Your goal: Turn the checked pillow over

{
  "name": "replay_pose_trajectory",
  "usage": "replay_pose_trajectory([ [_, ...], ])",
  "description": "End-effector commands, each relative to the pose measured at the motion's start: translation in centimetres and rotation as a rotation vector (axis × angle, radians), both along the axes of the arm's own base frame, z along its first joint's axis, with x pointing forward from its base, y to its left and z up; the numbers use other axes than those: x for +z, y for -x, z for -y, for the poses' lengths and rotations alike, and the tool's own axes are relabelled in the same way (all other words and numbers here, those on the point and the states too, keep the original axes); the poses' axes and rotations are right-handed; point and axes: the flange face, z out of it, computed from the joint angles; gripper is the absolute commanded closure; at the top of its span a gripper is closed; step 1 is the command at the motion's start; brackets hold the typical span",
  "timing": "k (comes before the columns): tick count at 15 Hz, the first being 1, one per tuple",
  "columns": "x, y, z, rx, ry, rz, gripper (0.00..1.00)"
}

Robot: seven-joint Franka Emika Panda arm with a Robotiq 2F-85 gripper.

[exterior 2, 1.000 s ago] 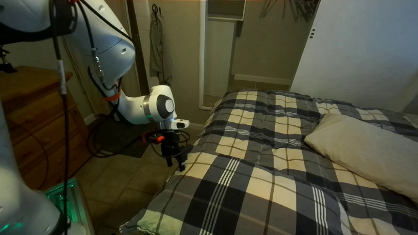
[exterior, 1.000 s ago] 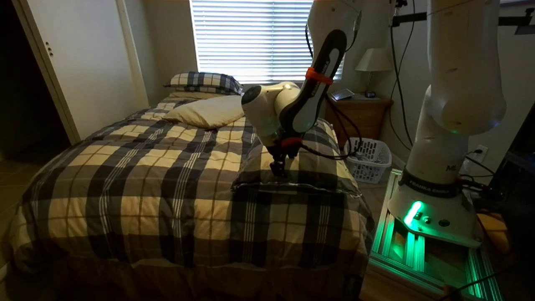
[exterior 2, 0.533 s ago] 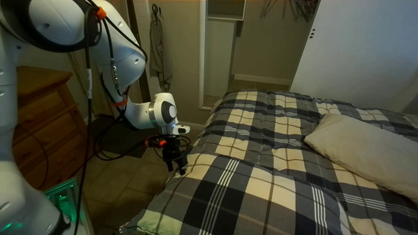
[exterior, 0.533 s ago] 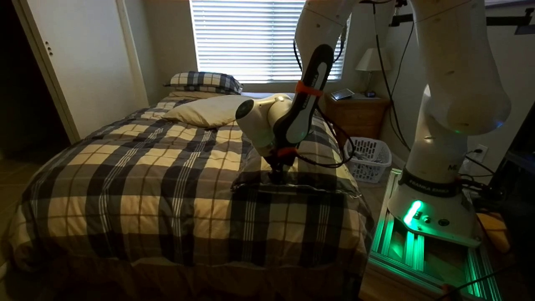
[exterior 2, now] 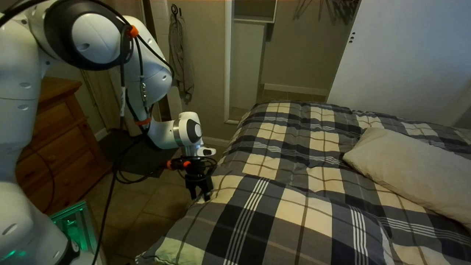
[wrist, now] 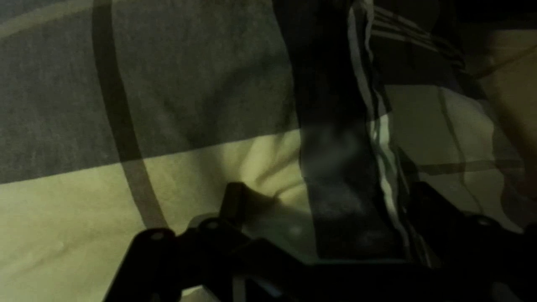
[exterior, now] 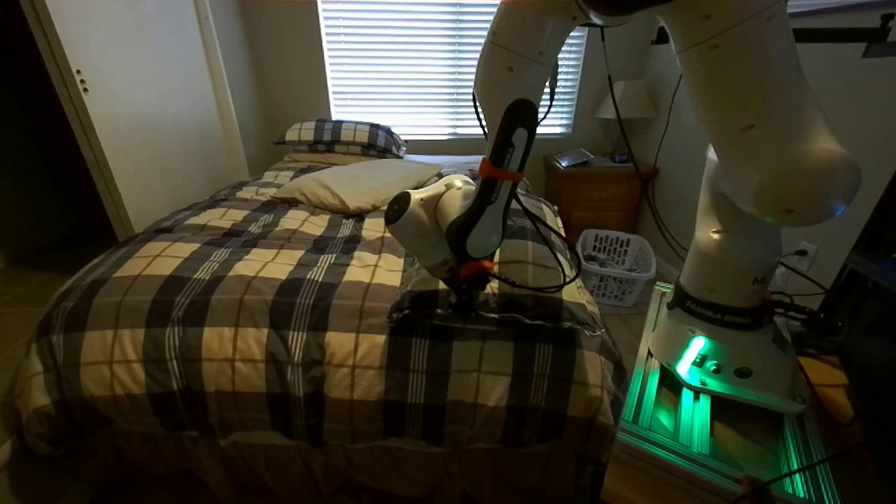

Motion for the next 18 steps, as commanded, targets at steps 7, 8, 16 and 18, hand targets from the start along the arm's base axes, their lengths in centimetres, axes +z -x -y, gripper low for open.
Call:
replay_pose_trajectory([
  [7,-1.6,-1.6,0.7,-0.029,0.079,-0.037,0.69],
  [8,-1.4,-1.6,0.9,-0.033,0.073,-0.045,0.77],
  [16,4.4,-1.6,3.2,-0.082,-0.076,-0.046,0.95],
  [18,6.7,-1.3,4.0,-0.118,-0.101,-0.035,0.96],
])
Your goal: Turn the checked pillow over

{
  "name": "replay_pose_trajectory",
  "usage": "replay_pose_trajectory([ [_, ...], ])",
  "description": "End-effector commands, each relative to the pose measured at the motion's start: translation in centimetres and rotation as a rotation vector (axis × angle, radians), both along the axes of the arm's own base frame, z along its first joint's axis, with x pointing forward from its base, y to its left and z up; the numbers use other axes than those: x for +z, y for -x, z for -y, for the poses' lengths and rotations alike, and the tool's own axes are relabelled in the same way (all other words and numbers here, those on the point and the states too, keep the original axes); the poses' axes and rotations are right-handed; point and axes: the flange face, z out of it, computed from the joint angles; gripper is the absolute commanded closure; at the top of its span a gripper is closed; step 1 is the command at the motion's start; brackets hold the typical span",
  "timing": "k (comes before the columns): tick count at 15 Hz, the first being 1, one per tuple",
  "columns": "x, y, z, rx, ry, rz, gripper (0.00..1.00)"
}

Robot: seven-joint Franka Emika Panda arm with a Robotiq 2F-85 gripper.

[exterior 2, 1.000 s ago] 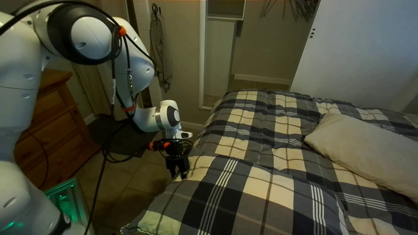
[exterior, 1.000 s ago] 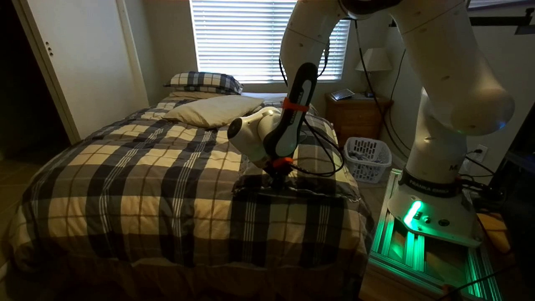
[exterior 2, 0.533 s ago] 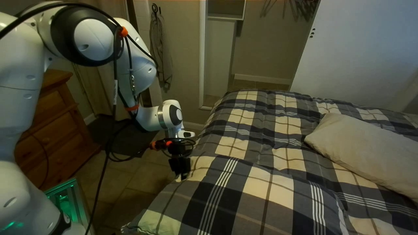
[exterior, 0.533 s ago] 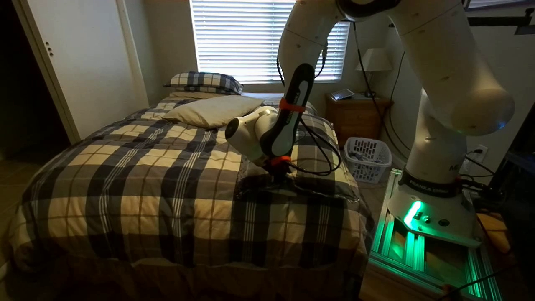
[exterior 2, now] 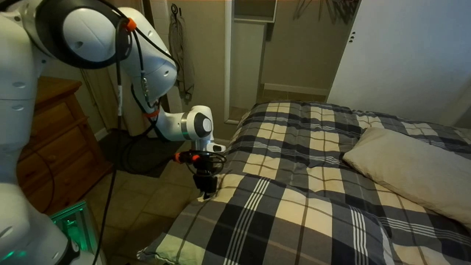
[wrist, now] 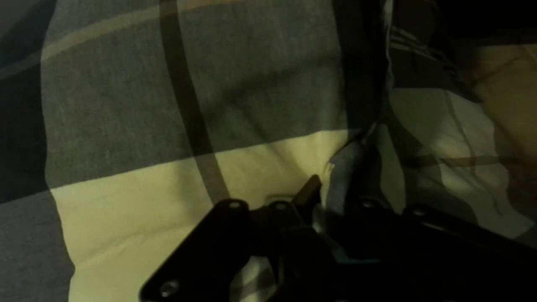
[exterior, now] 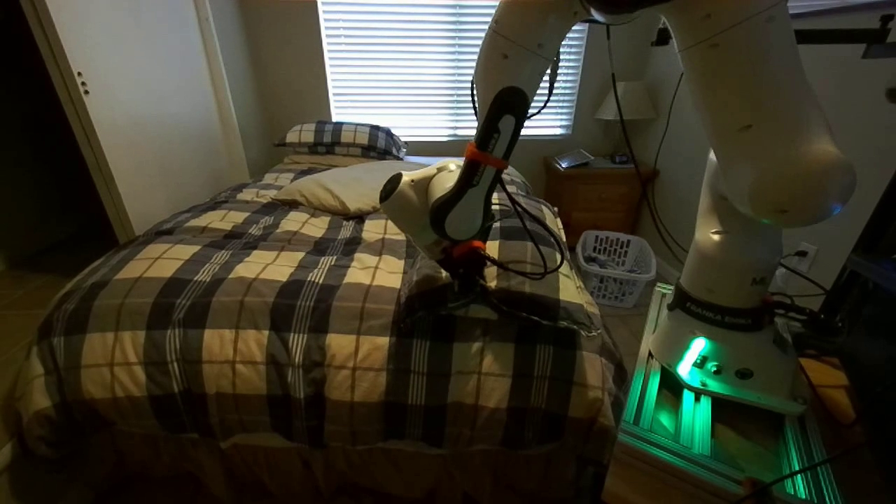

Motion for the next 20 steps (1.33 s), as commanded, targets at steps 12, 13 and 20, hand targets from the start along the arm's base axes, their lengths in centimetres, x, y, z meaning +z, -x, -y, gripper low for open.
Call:
replay_pose_trajectory([
  [12,24.0,4.2,2.8,-0.075,-0.101,0.176,0.95],
  [13,25.6,4.3,2.7,-0.072,-0.101,0.188,0.95],
  [20,36.8,5.3,-0.3,-0.018,-0.122,0.28,0.95],
])
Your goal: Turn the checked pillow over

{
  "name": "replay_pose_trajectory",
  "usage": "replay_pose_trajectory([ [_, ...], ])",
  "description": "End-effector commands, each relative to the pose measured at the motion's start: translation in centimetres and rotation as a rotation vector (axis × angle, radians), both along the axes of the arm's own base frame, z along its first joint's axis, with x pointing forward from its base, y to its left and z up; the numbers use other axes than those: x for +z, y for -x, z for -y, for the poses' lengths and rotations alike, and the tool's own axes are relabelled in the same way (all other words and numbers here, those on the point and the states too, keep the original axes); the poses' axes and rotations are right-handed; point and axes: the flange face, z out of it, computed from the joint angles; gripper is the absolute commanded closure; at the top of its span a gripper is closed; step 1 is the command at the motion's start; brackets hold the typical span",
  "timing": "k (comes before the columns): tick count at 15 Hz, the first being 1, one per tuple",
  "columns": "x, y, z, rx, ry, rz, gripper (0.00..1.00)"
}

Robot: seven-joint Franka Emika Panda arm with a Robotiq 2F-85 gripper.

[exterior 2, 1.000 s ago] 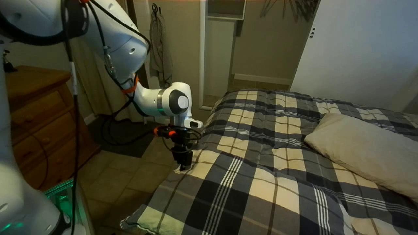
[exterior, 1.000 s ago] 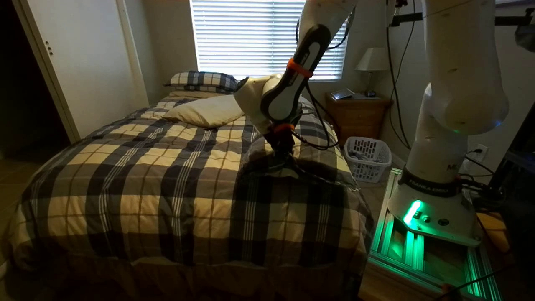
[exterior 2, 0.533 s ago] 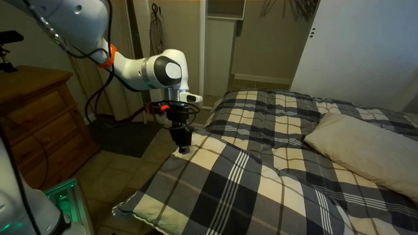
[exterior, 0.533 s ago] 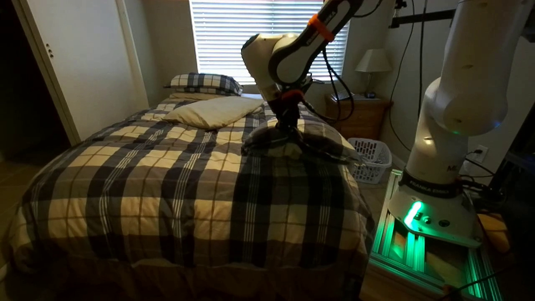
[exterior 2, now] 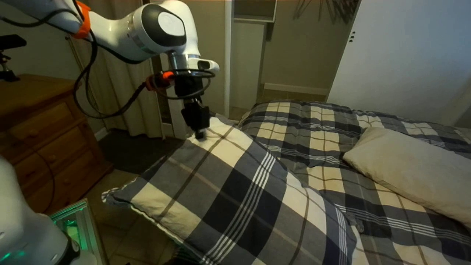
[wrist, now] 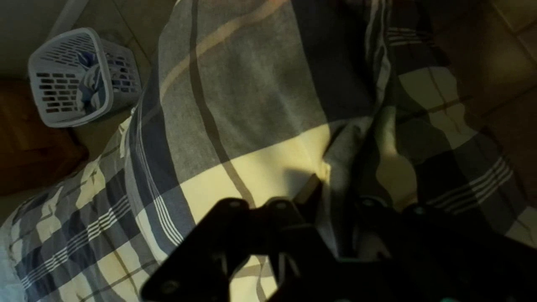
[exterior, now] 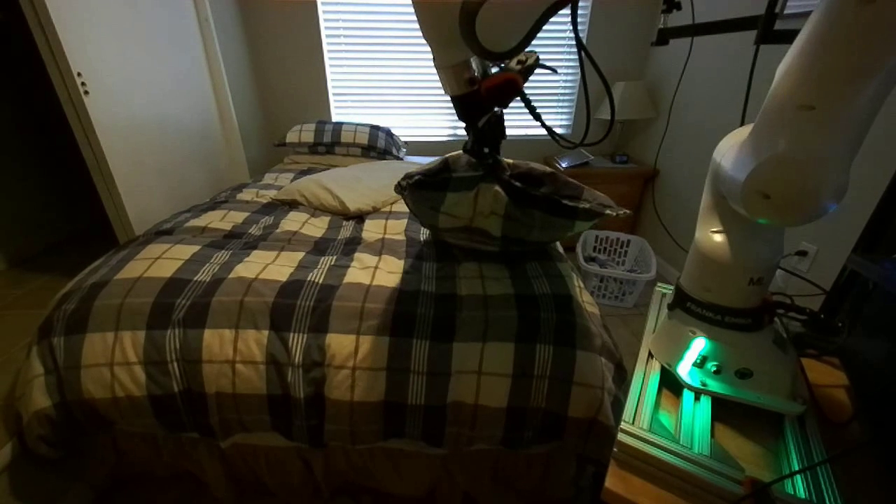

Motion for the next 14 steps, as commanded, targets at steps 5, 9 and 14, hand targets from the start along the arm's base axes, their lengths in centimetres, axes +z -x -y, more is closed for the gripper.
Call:
replay_pose_trajectory([
  [5,12.7,3.1,-4.4,0.051,-0.112,0.114,0.95],
  [9,17.0,5.3,-5.5,0.067,-0.171,0.175,0.95],
  [14,17.0,5.5,-5.5,0.059,-0.159,0.197,0.89],
])
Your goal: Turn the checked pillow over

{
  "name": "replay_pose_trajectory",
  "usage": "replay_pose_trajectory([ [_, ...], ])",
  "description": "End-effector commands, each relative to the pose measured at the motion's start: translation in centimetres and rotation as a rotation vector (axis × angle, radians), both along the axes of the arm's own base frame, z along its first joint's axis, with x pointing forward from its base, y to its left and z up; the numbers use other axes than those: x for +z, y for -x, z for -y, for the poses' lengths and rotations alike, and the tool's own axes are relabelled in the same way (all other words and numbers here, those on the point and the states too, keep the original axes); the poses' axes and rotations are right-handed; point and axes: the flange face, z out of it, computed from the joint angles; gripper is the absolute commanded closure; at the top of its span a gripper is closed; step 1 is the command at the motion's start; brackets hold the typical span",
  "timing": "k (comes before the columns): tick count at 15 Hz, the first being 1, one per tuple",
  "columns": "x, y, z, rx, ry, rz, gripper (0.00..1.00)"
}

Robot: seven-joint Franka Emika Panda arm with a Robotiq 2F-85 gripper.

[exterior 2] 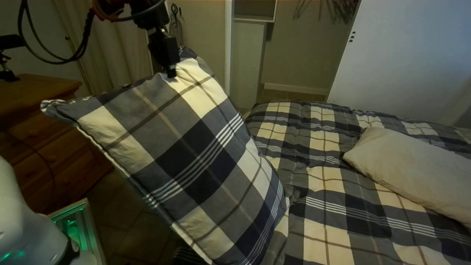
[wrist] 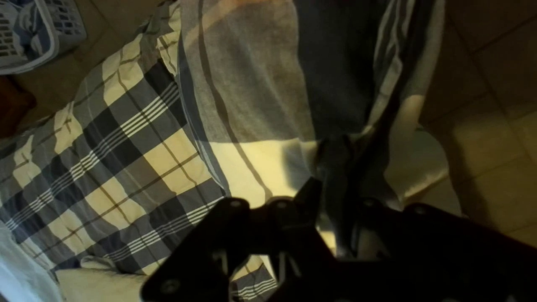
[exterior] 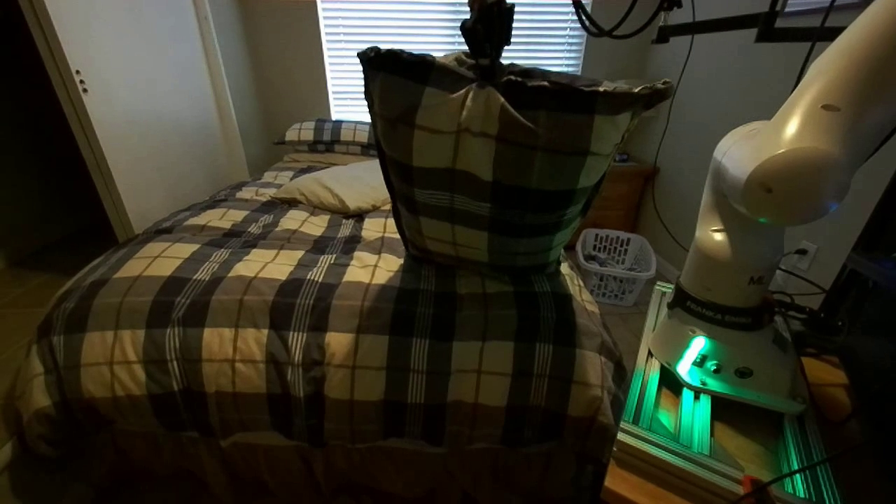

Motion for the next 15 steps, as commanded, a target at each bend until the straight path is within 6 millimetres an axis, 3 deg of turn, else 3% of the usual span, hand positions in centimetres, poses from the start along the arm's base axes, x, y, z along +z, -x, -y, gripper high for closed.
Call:
replay_pose_trajectory([
  [1,-0.2,0.0,0.0,-0.001,0.002,-0.007,0.89],
  [4,-1.5,-0.5,0.0,-0.002,0.008,-0.035,0.89],
  [9,-1.6,-0.5,0.0,-0.002,0.008,-0.036,0.89],
  [10,-1.6,-0.5,-0.1,-0.002,0.008,-0.036,0.95],
  [15,-0.1,-0.4,4.2,-0.042,0.09,0.002,0.95],
])
